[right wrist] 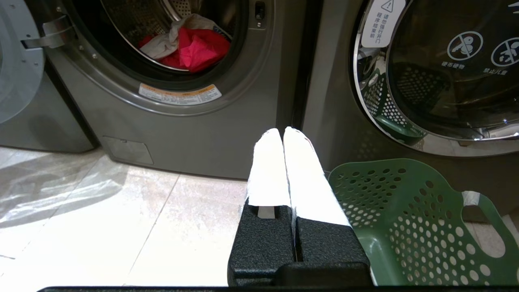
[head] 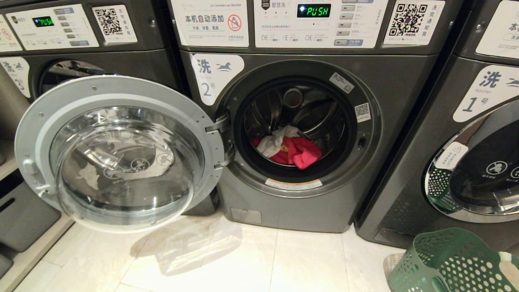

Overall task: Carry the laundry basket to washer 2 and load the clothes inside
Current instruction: Close the washing machine door with the left hand

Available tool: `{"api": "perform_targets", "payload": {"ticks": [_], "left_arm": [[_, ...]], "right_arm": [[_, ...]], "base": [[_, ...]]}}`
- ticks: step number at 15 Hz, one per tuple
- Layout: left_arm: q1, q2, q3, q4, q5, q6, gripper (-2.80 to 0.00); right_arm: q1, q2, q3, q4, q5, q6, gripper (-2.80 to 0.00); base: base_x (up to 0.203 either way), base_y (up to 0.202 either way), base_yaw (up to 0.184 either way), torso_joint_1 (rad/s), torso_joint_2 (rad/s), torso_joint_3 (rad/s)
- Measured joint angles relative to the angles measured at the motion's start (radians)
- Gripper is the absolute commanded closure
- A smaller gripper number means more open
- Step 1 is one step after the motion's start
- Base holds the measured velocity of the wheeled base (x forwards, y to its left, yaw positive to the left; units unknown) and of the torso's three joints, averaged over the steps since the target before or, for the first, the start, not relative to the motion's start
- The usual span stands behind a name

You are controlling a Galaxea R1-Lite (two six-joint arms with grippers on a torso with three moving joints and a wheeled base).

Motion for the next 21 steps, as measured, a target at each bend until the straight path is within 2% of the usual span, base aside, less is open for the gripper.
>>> {"api": "perform_targets", "payload": {"ticks": [2,4,8,10,14,16,18,21], "left_arm": [[0.0,0.088,-0.17,0.026,0.005,0.003,0.0],[0.001,0.25,-0.359,0.036,0.03,0.003,0.0],[0.017,0.711,-0.784,0.04,0.148,-0.053,0.0],[0.073,0.966,-1.007,0.04,0.158,-0.09,0.0],[0.262,1.43,-1.426,0.036,0.064,-0.127,0.0],[0.341,1.596,-1.531,0.034,-0.04,-0.13,0.0],[0.389,1.735,-1.61,0.005,-0.143,-0.096,0.0],[0.413,1.9,-1.772,-0.041,-0.207,-0.064,0.0]], "right_arm": [[0.0,0.0,0.0,0.0,0.0,0.009,0.0],[0.0,0.0,0.0,0.0,0.0,0.009,0.0],[0.0,0.0,0.0,-0.001,0.0,0.01,0.0],[0.0,0.0,0.0,-0.001,0.0,0.009,0.0],[0.0,0.0,0.0,-0.002,0.0,0.011,0.0],[0.0,0.0,0.0,-0.001,-0.013,0.014,0.0],[0.0,0.0,0.0,-0.001,-0.022,0.031,0.0],[0.0,0.0,0.0,-0.002,-0.023,0.032,0.0]], "base": [[0.0,0.0,0.0,0.0,0.0,0.0],[0.0,0.0,0.0,0.0,0.0,0.0],[0.0,0.0,0.0,0.0,0.0,0.0],[0.0,0.0,0.0,0.0,0.0,0.0],[0.0,0.0,0.0,0.0,0.0,0.0],[0.0,0.0,0.0,0.0,0.0,0.0],[0.0,0.0,0.0,0.0,0.0,0.0],[0.0,0.0,0.0,0.0,0.0,0.0]]}}
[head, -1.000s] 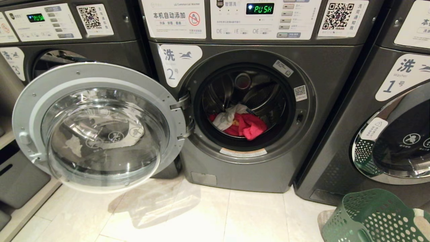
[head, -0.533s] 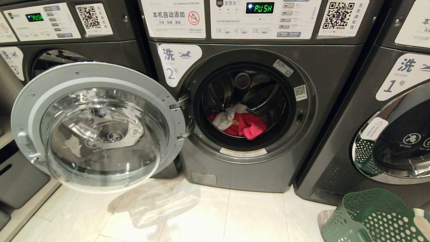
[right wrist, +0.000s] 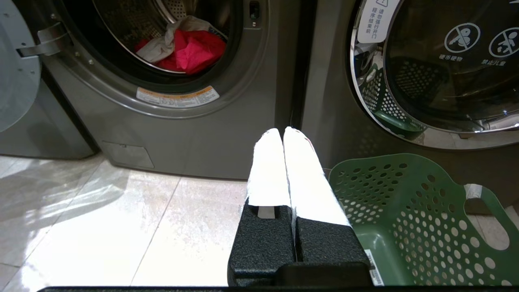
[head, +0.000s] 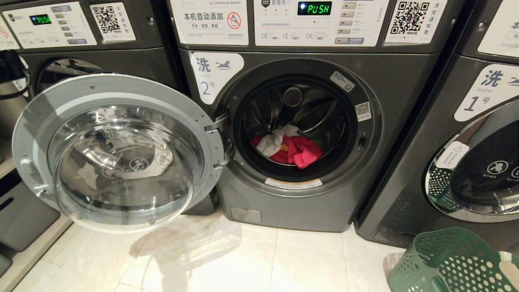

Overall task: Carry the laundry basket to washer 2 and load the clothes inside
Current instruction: Close the washing machine door with the left hand

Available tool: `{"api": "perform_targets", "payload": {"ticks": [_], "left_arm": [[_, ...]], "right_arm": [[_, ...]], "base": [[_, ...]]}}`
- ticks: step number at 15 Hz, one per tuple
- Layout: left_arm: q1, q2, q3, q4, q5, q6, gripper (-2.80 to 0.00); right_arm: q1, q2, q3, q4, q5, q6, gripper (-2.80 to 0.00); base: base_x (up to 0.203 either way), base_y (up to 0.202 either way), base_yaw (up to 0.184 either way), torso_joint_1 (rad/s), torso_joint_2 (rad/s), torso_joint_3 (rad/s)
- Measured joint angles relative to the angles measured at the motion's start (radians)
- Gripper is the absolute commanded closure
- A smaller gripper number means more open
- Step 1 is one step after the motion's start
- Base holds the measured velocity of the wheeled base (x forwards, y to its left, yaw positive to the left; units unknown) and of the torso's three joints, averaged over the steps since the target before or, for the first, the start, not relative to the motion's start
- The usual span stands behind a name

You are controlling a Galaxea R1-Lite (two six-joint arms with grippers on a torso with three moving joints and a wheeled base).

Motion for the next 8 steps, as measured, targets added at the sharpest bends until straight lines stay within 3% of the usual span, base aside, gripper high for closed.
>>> {"api": "perform_targets", "payload": {"ticks": [2,8], "left_arm": [[0.005,0.079,-0.033,-0.011,-0.048,0.007,0.0],[0.0,0.179,-0.042,-0.013,-0.102,-0.003,0.0]], "right_arm": [[0.0,0.0,0.0,0.0,-0.001,0.0,0.0],[0.0,0.0,0.0,0.0,-0.002,0.0,0.0]], "base": [[0.0,0.0,0.0,0.0,0.0,0.0],[0.0,0.0,0.0,0.0,0.0,0.0]]}}
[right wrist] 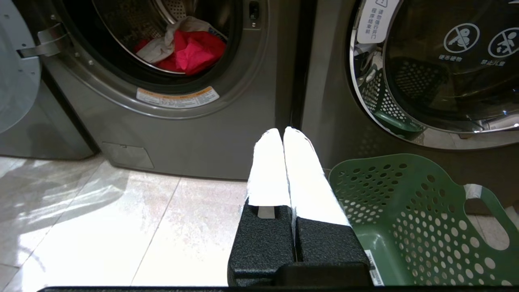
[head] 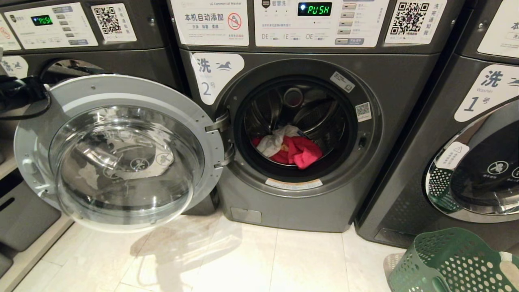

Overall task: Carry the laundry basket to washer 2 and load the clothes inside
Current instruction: Close the washing machine door with the left hand

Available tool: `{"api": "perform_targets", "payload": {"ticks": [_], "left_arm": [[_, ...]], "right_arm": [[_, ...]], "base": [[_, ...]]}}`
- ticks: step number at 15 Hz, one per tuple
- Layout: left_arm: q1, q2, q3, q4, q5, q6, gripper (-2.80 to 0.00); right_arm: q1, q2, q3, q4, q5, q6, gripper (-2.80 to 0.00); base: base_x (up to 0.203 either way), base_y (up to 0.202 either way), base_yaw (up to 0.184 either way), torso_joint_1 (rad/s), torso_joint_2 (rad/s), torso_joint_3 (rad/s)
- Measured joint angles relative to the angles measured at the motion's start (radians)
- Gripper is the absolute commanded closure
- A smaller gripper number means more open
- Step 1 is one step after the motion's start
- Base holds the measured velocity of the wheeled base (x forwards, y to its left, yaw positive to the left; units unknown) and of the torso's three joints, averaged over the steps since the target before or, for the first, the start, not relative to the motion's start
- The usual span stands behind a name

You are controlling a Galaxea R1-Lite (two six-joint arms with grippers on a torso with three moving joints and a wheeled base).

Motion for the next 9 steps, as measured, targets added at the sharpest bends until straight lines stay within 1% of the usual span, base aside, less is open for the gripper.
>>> {"api": "perform_targets", "payload": {"ticks": [2,5,7,9], "left_arm": [[-0.013,-0.015,0.009,0.038,-0.021,-0.021,0.0],[-0.044,-0.089,0.031,0.17,-0.058,-0.061,0.0],[-0.076,-0.173,0.083,0.257,-0.089,-0.067,0.0],[-0.119,-0.288,0.164,0.347,-0.12,-0.069,0.0]], "right_arm": [[0.0,0.0,0.0,0.0,0.001,-0.002,0.0],[0.0,0.0,0.0,0.0,0.001,-0.003,0.0],[0.0,0.0,0.0,0.0,0.001,-0.007,0.0],[0.0,0.0,0.0,0.0,0.002,-0.009,0.0]], "base": [[0.0,0.0,0.0,0.0,0.0,0.0],[0.0,0.0,0.0,0.0,0.0,0.0],[0.0,0.0,0.0,0.0,0.0,0.0],[0.0,0.0,0.0,0.0,0.0,0.0]]}}
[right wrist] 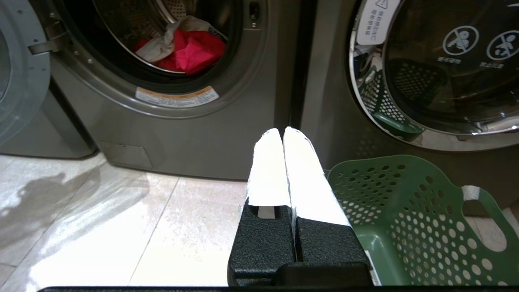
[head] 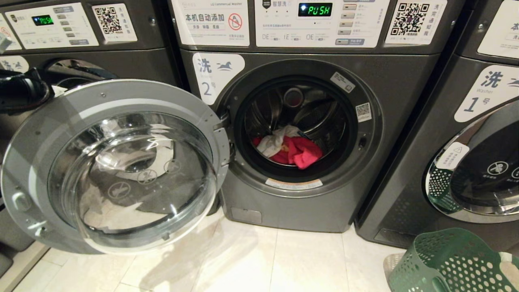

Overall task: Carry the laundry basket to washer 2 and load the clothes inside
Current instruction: Close the washing machine door with the left hand

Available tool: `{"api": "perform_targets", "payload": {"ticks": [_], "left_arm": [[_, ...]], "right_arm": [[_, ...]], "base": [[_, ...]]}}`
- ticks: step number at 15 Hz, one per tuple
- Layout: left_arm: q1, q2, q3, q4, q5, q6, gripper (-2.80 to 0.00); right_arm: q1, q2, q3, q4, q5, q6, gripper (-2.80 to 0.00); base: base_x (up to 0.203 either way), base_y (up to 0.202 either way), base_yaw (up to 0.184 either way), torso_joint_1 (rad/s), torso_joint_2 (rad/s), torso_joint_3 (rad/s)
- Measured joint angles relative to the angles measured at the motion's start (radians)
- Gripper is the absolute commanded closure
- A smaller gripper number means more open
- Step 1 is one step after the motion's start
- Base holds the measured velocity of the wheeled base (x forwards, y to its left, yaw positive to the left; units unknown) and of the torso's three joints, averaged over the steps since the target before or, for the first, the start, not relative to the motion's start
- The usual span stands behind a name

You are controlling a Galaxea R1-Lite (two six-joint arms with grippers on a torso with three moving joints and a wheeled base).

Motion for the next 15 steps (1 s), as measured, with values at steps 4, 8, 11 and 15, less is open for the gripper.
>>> {"api": "perform_targets", "payload": {"ticks": [4,8,11,15], "left_arm": [[-0.154,-0.299,0.202,0.231,-0.076,-0.003,0.0],[-0.542,-0.53,0.315,0.395,-0.098,-0.044,0.0],[-0.856,-0.603,0.341,0.399,-0.023,-0.086,0.0],[-0.996,-0.603,0.364,0.198,0.327,-0.106,0.0]], "right_arm": [[0.0,0.0,0.0,0.0,-0.001,0.009,0.0],[0.0,0.0,0.0,0.0,-0.002,0.004,0.0],[0.0,0.0,0.0,0.0,-0.001,0.0,0.0],[0.0,0.0,0.0,0.006,0.008,-0.028,0.0]], "base": [[0.0,0.0,0.0,0.0,0.0,0.0],[0.0,0.0,0.0,0.0,0.0,0.0],[0.0,0.0,0.0,0.0,0.0,0.0],[0.0,0.0,0.0,0.0,0.0,0.0]]}}
